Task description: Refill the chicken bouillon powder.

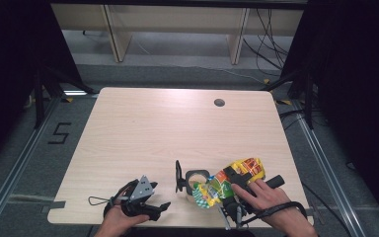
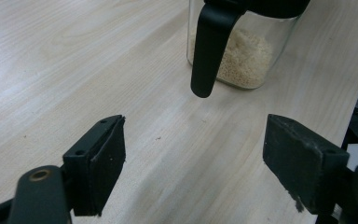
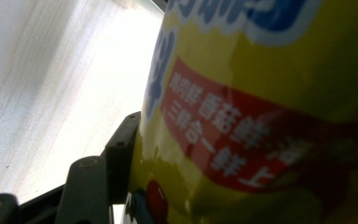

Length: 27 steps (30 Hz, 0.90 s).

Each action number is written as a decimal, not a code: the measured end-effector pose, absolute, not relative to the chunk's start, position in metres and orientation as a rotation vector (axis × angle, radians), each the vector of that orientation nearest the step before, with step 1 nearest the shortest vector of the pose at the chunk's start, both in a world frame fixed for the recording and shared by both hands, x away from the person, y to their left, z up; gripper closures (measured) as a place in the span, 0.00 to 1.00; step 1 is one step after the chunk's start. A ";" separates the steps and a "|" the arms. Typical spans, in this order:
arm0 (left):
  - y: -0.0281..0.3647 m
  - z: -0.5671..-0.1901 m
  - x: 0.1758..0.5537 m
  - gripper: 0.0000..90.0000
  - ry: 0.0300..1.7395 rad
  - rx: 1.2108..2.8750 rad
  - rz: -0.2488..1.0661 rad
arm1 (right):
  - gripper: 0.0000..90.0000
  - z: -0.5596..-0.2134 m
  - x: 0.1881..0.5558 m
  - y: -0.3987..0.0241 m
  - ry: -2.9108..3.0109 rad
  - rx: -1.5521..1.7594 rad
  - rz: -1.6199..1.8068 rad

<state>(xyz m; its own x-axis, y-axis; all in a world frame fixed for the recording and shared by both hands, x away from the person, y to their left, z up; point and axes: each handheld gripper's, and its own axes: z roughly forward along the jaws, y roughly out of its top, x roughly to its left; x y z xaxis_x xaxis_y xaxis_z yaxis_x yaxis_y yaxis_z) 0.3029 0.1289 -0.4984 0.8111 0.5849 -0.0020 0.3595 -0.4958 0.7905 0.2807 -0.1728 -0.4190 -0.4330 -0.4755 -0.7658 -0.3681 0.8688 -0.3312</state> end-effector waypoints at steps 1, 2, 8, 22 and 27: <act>0.129 -0.498 0.303 0.23 0.687 2.147 0.338 | 0.45 -0.420 0.280 -0.173 2.073 -0.594 -0.141; 0.129 -0.498 0.303 0.23 0.689 2.147 0.341 | 0.45 -0.420 0.280 -0.173 2.073 -0.594 -0.136; 0.129 -0.499 0.303 0.23 0.699 2.138 0.335 | 0.46 -0.421 0.280 -0.173 2.081 -0.587 -0.128; 0.128 -0.500 0.301 0.23 0.714 2.124 0.319 | 0.46 -0.418 0.284 -0.176 2.061 -0.626 -0.142; 0.128 -0.500 0.301 0.23 0.715 2.122 0.318 | 0.46 -0.420 0.280 -0.173 2.072 -0.602 -0.146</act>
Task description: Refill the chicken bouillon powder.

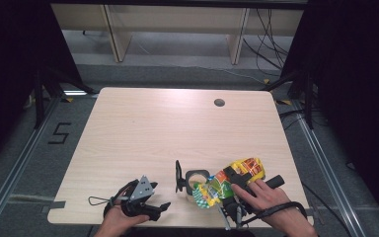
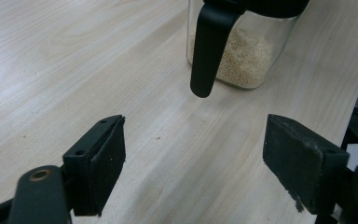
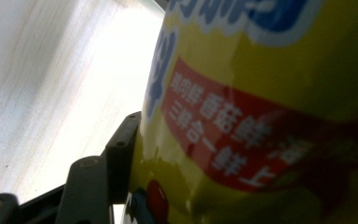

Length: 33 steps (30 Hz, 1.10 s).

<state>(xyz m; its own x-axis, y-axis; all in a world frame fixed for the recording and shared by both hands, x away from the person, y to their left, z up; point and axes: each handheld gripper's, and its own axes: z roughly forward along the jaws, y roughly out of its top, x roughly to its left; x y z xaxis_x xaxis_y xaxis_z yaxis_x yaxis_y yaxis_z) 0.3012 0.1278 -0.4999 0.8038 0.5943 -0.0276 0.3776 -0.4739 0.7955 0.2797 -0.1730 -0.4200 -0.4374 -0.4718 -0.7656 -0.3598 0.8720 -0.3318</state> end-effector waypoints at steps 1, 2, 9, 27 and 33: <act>0.128 -0.500 0.302 0.23 0.714 2.128 0.323 | 0.46 -0.420 0.280 -0.173 2.070 -0.610 -0.142; 0.129 -0.499 0.302 0.23 0.714 2.140 0.330 | 0.46 -0.421 0.279 -0.174 2.072 -0.586 -0.130; 0.129 -0.499 0.302 0.23 0.709 2.134 0.335 | 0.46 -0.420 0.283 -0.174 2.069 -0.621 -0.139; 0.129 -0.498 0.303 0.23 0.700 2.142 0.331 | 0.46 -0.419 0.282 -0.171 2.068 -0.632 -0.131; 0.129 -0.499 0.303 0.23 0.685 2.138 0.339 | 0.46 -0.420 0.281 -0.172 2.071 -0.617 -0.132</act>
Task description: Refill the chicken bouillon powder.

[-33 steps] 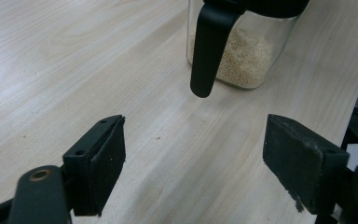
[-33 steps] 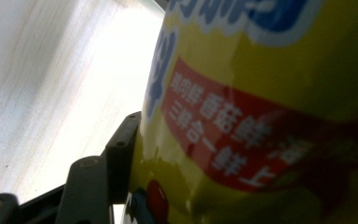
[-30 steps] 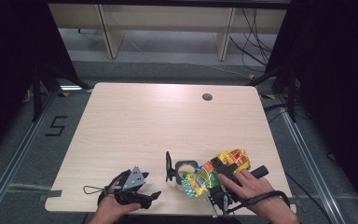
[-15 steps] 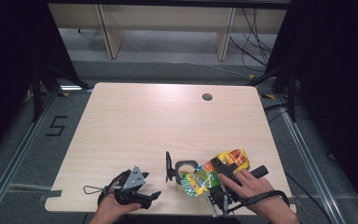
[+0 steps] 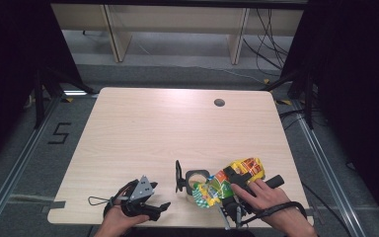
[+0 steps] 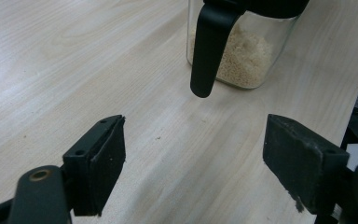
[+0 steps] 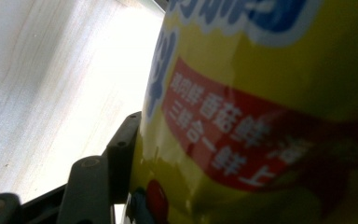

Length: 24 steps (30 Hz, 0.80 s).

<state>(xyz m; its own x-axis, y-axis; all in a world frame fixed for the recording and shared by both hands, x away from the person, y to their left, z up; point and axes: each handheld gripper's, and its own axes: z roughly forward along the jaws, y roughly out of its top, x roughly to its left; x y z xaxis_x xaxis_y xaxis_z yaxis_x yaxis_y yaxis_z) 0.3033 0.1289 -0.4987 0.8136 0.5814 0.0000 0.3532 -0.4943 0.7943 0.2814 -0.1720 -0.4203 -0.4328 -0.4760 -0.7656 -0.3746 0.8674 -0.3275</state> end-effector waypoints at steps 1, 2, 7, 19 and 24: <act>0.128 -0.500 0.302 0.23 0.717 2.122 0.330 | 0.46 -0.420 0.282 -0.171 2.068 -0.627 -0.139; 0.129 -0.499 0.302 0.23 0.709 2.131 0.334 | 0.46 -0.420 0.281 -0.171 2.071 -0.622 -0.143; 0.129 -0.499 0.302 0.23 0.706 2.132 0.330 | 0.46 -0.419 0.281 -0.175 2.074 -0.583 -0.150; 0.129 -0.498 0.302 0.23 0.702 2.134 0.338 | 0.46 -0.419 0.282 -0.171 2.069 -0.635 -0.141; 0.129 -0.498 0.302 0.23 0.707 2.136 0.339 | 0.47 -0.420 0.281 -0.176 2.082 -0.573 -0.146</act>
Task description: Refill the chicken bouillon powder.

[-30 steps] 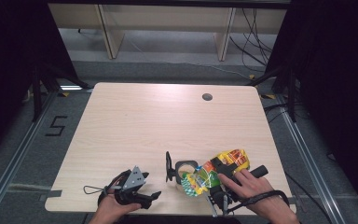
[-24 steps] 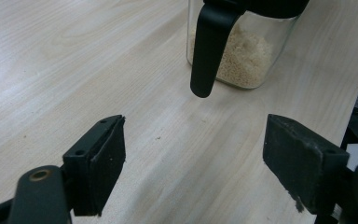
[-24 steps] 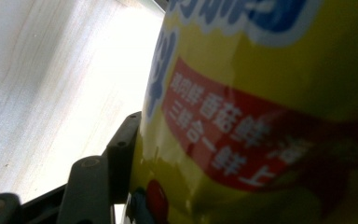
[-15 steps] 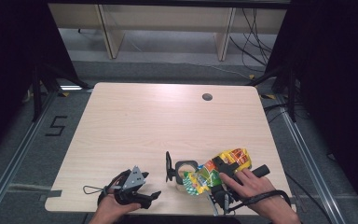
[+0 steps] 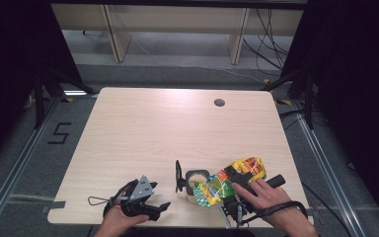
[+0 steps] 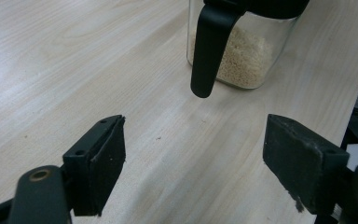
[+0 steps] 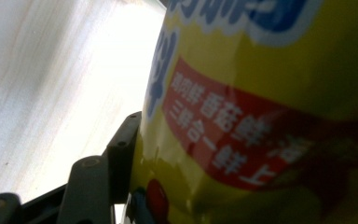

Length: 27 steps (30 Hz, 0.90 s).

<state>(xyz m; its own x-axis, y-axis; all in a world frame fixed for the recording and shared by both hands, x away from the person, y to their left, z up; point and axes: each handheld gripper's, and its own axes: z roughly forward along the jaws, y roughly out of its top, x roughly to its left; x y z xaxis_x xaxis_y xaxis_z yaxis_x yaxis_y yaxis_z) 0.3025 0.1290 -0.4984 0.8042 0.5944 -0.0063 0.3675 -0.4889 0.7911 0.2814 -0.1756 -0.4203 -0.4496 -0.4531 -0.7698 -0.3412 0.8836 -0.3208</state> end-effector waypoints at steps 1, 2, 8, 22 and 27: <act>0.129 -0.498 0.302 0.23 0.707 2.135 0.337 | 0.47 -0.421 0.281 -0.176 2.078 -0.580 -0.139; 0.128 -0.499 0.302 0.23 0.705 2.126 0.331 | 0.47 -0.420 0.282 -0.174 2.069 -0.612 -0.137; 0.129 -0.499 0.301 0.23 0.721 2.122 0.324 | 0.47 -0.419 0.281 -0.171 2.068 -0.627 -0.134; 0.128 -0.499 0.302 0.23 0.703 2.131 0.326 | 0.47 -0.416 0.282 -0.174 2.036 -0.628 -0.138; 0.130 -0.500 0.303 0.23 0.718 2.128 0.331 | 0.47 -0.420 0.281 -0.172 2.046 -0.619 -0.136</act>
<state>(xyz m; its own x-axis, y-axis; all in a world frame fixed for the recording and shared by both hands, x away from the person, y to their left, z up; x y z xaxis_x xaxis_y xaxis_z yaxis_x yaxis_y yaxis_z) 0.3032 0.1299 -0.4996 0.8005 0.5991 -0.0179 0.3761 -0.4788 0.7933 0.2807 -0.1721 -0.4197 -0.4123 -0.4788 -0.7751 -0.3717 0.8651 -0.3368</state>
